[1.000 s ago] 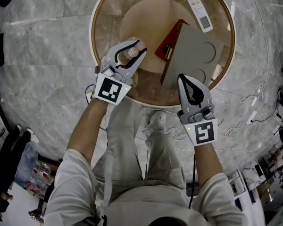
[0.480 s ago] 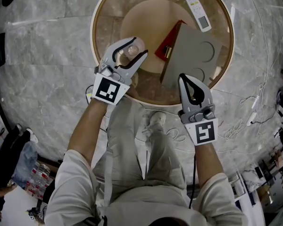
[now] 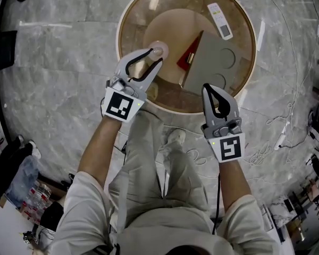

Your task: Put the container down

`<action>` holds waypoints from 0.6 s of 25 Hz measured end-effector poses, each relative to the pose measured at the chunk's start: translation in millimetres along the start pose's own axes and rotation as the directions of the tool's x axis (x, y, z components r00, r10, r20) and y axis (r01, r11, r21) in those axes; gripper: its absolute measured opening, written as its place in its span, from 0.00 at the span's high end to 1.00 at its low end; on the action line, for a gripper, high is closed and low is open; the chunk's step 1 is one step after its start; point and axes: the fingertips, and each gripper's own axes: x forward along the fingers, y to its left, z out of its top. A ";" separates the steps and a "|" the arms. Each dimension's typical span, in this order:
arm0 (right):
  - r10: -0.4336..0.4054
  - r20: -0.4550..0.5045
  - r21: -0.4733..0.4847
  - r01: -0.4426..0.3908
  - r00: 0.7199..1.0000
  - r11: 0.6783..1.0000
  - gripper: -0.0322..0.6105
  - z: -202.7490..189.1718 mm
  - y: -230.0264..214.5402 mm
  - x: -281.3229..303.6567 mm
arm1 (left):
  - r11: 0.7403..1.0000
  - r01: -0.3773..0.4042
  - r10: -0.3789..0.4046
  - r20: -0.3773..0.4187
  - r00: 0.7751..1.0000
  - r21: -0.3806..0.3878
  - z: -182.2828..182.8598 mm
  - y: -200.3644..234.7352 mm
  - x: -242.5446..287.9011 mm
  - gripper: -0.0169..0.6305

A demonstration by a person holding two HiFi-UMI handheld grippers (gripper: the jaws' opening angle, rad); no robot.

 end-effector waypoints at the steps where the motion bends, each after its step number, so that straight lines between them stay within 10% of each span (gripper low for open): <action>1: 0.002 0.001 -0.003 -0.002 1.000 1.000 0.94 7.4 3.7 -5.1 | 1.000 -0.004 0.004 0.002 1.000 0.000 8.9 -2.4 -7.2 0.76; 15: 0.013 0.072 -0.057 -0.009 0.997 0.998 0.94 108.4 45.1 -69.1 | 0.992 -0.120 0.124 0.101 0.987 -0.040 141.6 -27.9 -114.9 0.94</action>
